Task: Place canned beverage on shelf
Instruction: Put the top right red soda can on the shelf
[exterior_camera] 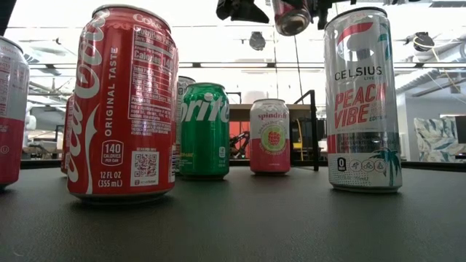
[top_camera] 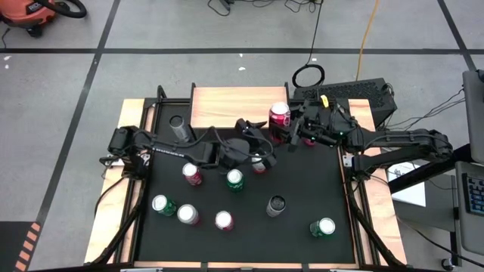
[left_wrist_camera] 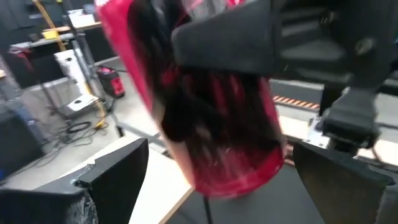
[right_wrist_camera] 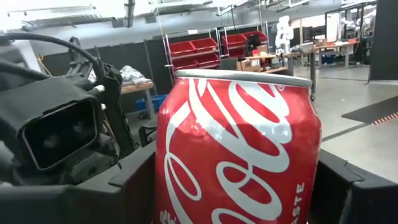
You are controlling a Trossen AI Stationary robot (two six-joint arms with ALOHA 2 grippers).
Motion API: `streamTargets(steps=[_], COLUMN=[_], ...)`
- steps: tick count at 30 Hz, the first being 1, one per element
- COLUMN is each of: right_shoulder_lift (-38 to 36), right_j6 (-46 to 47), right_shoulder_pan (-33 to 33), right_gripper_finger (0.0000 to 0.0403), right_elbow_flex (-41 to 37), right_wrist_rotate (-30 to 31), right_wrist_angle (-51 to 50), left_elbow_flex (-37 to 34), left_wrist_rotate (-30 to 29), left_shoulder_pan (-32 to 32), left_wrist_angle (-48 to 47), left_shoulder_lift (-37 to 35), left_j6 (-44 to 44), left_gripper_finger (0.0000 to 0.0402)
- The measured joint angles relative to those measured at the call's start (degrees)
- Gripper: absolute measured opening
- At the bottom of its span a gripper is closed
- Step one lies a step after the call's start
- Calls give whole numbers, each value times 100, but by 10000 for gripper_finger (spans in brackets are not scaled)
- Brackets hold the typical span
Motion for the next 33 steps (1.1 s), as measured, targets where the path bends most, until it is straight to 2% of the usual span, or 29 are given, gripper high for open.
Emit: streamTargets(steps=[8, 14, 21, 24, 30, 33], right_shoulder_lift=[-1, -10, -4, -4, -9, -11], right_j6=[-100, -206, -225, -227, -275, -288], right_shoulder_pan=[45, 45, 45, 45, 45, 45], right_gripper_finger=[274, 275, 275, 275, 275, 275], right_elbow_flex=[2, 2, 2, 2, 2, 2], right_wrist_rotate=[-12, -45, -59, -59, -74, -68], right_wrist_angle=[87, 138, 127, 107, 84, 16], left_elbow_flex=[1, 0, 0, 0, 0, 0], left_wrist_rotate=[615, 1504, 1556, 1562, 1561, 1562], left_shoulder_pan=[245, 420, 419, 422, 424, 424], left_wrist_angle=[383, 411, 424, 416, 416, 406], left_shoulder_lift=[31, 59, 83, 83, 83, 83], left_j6=[-117, -358, -308, -306, -337, -346], left_gripper_finger=[397, 397, 396, 380, 315, 296])
